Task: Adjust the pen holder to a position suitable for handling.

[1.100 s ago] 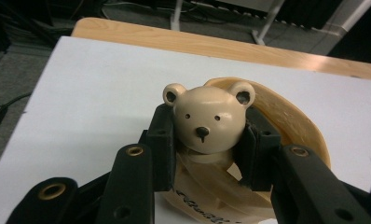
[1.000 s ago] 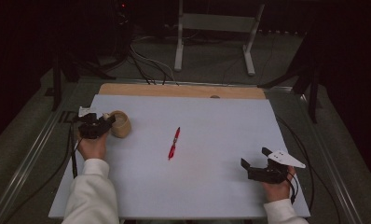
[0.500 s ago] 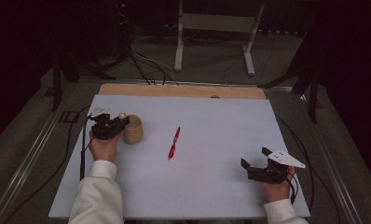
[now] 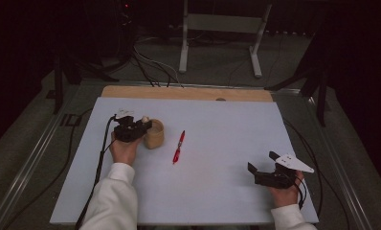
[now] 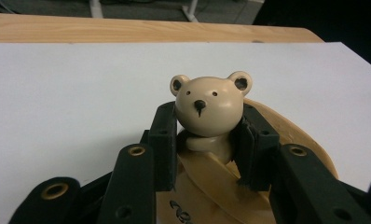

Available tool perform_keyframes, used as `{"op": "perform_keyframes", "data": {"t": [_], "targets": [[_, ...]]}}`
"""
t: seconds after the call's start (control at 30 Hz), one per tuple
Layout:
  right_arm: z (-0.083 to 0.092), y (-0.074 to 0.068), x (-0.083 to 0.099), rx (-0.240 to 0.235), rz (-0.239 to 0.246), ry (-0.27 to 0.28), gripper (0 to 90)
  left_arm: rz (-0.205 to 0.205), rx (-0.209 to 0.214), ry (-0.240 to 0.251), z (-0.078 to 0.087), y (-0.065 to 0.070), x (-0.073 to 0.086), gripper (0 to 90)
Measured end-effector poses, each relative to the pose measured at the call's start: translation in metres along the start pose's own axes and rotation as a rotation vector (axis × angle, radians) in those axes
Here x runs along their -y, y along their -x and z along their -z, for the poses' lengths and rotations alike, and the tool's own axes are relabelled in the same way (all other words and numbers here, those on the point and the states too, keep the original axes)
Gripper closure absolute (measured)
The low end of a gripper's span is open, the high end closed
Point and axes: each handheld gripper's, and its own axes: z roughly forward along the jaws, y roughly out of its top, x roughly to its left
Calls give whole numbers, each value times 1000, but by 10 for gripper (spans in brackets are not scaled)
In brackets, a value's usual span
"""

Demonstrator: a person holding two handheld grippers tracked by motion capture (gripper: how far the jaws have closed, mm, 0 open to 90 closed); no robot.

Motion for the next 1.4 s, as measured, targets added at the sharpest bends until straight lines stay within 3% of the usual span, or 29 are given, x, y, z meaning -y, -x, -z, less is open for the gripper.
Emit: {"op": "perform_keyframes", "data": {"t": [0.33,0.7,1.0,1.27,1.4], "targets": [[-1,0,0,-1,-1,0,0,4,39,4,-18,4,4,640],[-1,-1,0,-6,1,-2,0,-26,82,27,-30,11,4,640],[-1,0,0,-4,-1,1,0,-29,118,27,-29,4,6,637],[-1,-1,0,0,-1,-2,0,-34,108,4,-26,4,8,619],[-1,-1,0,-1,-2,0,0,-26,78,2,-22,4,9,457]]}}
